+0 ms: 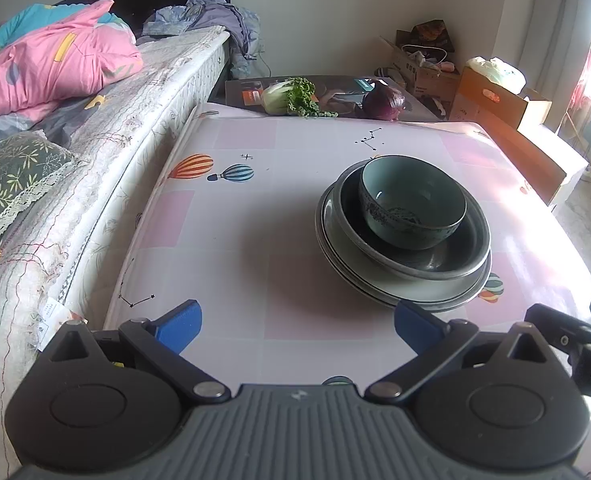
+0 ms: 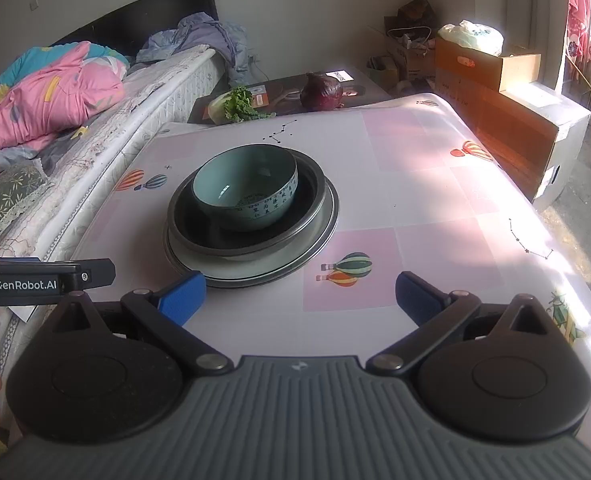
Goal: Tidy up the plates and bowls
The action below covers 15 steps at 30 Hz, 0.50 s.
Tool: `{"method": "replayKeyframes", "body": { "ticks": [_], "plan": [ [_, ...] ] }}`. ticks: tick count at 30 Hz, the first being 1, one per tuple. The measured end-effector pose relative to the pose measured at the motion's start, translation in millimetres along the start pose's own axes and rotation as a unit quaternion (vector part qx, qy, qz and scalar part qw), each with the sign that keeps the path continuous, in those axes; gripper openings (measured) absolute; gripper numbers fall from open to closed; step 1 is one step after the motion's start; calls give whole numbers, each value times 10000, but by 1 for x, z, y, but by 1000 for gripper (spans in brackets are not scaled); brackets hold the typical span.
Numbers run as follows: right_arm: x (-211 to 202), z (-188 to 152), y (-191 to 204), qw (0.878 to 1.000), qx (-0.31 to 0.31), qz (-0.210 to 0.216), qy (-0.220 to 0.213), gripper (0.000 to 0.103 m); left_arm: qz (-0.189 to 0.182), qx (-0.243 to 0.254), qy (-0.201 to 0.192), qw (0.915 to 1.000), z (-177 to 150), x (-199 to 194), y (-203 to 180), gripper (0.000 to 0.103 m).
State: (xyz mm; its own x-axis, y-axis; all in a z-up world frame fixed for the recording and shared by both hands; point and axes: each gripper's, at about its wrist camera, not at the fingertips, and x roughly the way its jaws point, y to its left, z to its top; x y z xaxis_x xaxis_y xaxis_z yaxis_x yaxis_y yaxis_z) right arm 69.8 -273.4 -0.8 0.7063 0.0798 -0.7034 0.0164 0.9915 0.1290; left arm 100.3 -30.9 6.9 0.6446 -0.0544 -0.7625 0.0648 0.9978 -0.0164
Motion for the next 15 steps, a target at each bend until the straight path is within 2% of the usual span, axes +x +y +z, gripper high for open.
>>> {"method": "replayKeyframes", "body": {
  "ticks": [15],
  "plan": [
    [1,-2,-1,10000,12,-9,47,102,-26,22,43,10000,-1,0,-1,103]
  ]
}}
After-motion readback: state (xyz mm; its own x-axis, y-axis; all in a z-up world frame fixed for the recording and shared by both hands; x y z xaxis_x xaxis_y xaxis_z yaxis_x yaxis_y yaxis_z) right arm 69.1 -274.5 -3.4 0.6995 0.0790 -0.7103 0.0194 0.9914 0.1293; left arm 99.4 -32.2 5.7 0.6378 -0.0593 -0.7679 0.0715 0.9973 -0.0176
